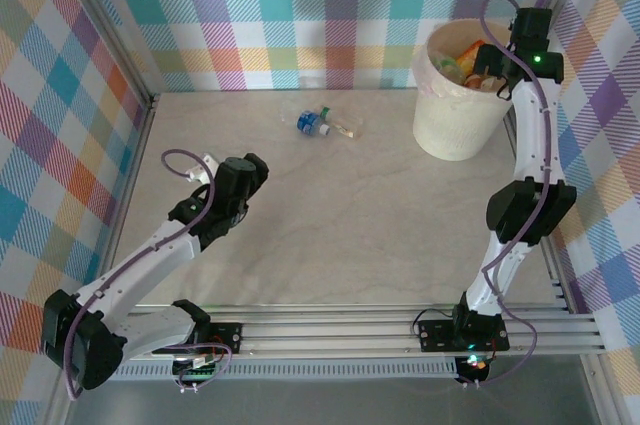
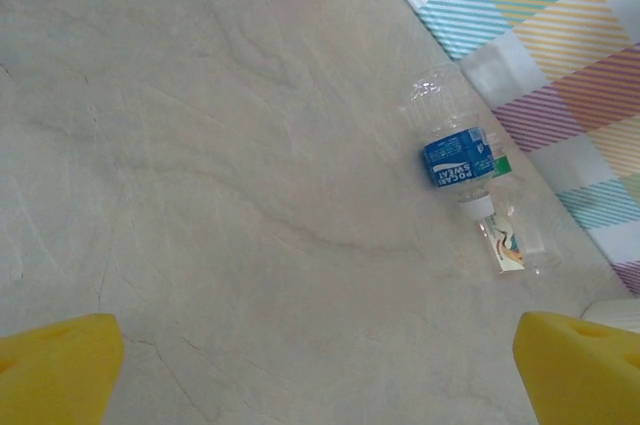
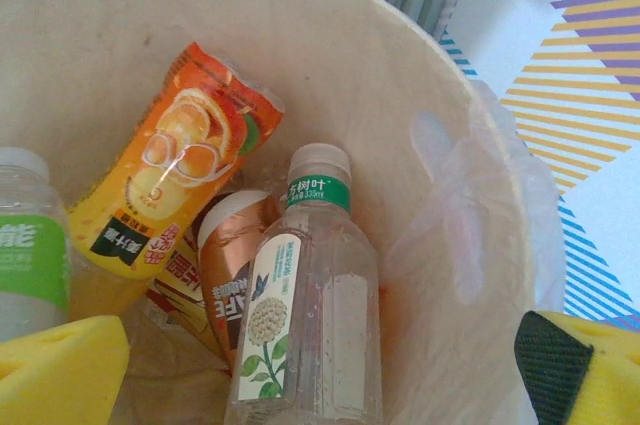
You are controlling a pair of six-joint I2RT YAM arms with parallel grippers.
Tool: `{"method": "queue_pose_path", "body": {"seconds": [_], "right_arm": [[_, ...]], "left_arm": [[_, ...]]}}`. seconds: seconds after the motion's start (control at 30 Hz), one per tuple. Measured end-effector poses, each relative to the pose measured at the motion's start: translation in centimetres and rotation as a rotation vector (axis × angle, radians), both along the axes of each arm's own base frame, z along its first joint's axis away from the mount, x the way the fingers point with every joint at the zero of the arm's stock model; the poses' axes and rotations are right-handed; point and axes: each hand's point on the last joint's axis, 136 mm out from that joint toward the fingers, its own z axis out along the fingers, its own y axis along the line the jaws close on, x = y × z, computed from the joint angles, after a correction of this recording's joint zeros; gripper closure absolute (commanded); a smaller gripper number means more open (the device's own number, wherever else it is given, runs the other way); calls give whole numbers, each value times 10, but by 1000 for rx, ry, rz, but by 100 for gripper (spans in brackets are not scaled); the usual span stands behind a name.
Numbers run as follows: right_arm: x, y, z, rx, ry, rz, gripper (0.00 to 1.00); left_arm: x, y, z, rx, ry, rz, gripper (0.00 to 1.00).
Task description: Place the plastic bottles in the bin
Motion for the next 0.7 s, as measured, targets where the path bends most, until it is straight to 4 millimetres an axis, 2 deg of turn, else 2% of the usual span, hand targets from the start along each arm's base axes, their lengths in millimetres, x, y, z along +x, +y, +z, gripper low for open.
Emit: {"method": "queue_pose_path", "body": {"seconds": [0.17, 0.3, 0.47, 0.7], "right_arm": [[-10, 14, 17, 29, -47, 49, 0], [-20, 36, 28, 42, -99, 109, 0], [-36, 83, 34, 95, -168, 259, 0], [-54, 174, 36, 184, -242, 609, 0]], "left_arm": [[2, -5, -12, 9, 37, -18, 0], [4, -11, -19, 18, 63, -52, 0], [12, -24, -18, 3, 56, -106, 0], [22, -37, -21, -20, 42, -150, 0]]}}
